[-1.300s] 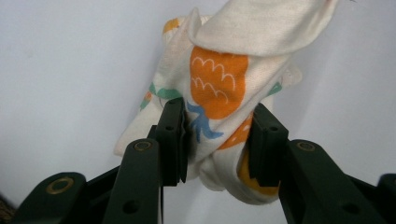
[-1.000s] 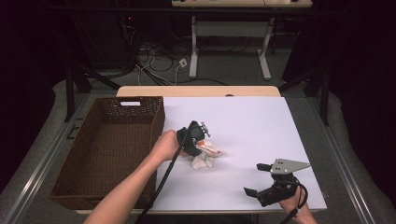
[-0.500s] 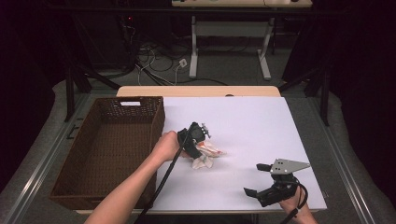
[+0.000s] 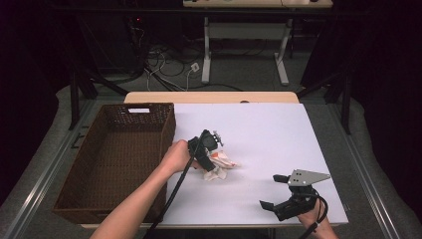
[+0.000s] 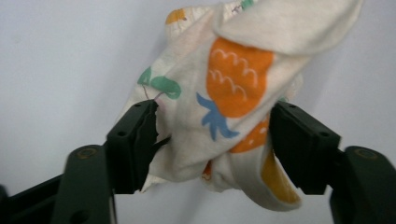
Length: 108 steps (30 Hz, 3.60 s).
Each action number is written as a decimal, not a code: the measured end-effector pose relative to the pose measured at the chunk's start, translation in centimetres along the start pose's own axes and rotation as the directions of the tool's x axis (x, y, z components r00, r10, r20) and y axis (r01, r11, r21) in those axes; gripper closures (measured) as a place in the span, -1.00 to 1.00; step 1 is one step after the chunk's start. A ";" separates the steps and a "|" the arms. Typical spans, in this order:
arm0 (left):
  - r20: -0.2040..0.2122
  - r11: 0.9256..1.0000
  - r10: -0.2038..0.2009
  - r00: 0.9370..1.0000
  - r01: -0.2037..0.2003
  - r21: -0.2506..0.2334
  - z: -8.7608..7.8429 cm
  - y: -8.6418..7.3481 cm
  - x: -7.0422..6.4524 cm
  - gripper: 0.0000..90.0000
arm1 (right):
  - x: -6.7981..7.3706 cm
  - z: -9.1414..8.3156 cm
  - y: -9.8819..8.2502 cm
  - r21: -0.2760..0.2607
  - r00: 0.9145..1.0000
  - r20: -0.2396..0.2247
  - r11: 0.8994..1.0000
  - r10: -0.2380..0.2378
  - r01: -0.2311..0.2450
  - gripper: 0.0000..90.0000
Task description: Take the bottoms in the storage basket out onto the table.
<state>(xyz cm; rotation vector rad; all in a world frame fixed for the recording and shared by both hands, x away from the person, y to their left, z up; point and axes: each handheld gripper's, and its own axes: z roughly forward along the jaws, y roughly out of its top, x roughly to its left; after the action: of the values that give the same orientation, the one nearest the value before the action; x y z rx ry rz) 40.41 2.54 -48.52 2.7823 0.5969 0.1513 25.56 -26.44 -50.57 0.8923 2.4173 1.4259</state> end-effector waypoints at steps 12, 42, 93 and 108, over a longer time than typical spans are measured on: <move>0.015 0.998 -0.043 0.999 0.044 -0.048 -1.8 -1.3 -0.2 -0.84 | 0.1 0.3 0.2 0.003 1.000 -0.008 1.000 -0.008 0.008 -1.00; -0.003 0.993 -0.066 0.998 0.065 -0.099 -5.7 -5.4 -1.0 -0.99 | 0.3 0.3 0.1 0.021 1.000 -0.009 1.000 -0.004 0.004 -1.00; -0.085 0.957 -0.227 0.970 0.206 -0.203 -9.9 -14.4 -1.7 -0.99 | 0.3 0.5 0.1 0.033 1.000 -0.011 0.999 -0.002 0.003 -1.00; -0.093 0.940 -0.274 0.957 0.246 -0.236 -10.1 -16.6 -1.9 -0.99 | 0.3 0.5 0.1 0.034 1.000 -0.010 0.999 -0.005 0.005 -1.00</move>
<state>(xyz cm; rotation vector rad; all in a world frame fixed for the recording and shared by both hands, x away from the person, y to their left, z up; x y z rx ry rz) 30.63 18.80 -44.03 2.4633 0.9139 0.3157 25.61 -25.90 -50.74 0.8883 2.4564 1.3938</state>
